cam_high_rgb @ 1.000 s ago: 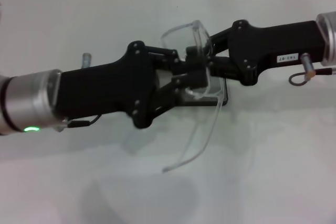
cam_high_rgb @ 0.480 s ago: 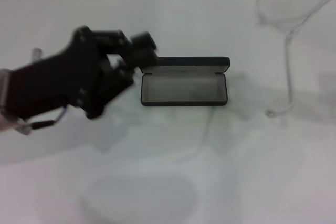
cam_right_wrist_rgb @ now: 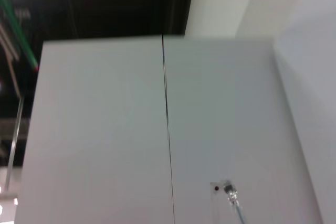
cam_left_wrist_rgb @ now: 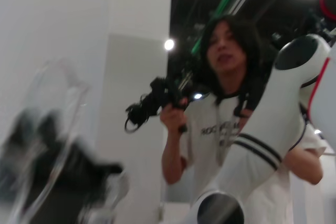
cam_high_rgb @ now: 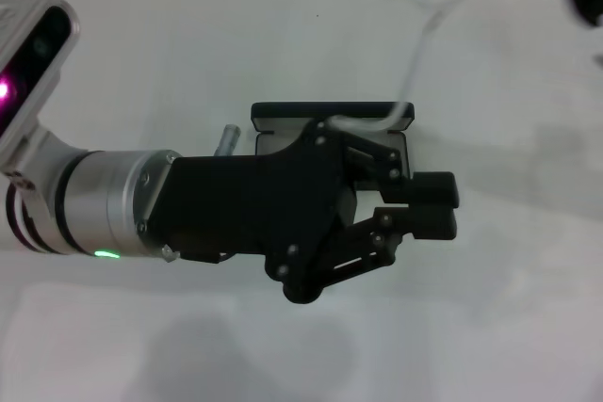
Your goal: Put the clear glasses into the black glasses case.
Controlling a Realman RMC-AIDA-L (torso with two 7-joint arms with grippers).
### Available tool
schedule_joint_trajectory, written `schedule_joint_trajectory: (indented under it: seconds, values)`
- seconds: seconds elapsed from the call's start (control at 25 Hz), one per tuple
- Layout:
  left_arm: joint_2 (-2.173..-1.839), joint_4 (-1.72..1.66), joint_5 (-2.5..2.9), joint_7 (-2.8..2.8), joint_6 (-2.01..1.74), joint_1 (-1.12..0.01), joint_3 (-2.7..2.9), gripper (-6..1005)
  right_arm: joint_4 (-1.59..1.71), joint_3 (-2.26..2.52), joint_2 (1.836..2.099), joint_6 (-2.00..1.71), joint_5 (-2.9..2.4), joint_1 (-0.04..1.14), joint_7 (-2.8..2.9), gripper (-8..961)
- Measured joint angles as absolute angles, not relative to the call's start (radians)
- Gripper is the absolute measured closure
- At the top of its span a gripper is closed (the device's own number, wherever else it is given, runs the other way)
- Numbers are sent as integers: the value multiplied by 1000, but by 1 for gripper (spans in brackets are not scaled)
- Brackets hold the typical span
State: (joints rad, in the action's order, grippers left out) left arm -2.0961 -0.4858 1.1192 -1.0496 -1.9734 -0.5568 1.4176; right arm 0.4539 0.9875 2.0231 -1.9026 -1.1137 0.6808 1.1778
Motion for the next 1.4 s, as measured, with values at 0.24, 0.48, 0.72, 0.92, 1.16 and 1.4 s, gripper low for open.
schedule_joint_trajectory:
  seconds: [0.24,0.48,0.72,0.92,1.16,1.4]
  values:
    - [-2099,-473,1018,-988,-1967,-540,1458,857,422,1196,2028,-1793,-1060,703,1108,845]
    - [-2096,-436,966,-949,-1933,-522,1449,857,419,1227,2028,-1767,-1044,698,1104,845]
    - [-2098,-421,954,-944,-1872,-522,1448,856,418,1267,2028,-1736,-1045,701,1102,845]
    - [-2099,-420,953,-944,-1859,-516,1451,856,417,1269,2028,-1733,-1032,698,1096,845]
    - [-2098,-420,954,-946,-1861,-506,1459,855,417,1263,2028,-1733,-1031,691,1094,845]
    - [-2097,-422,948,-953,-1908,-512,1487,855,417,1272,2028,-1706,-1030,690,1087,845]
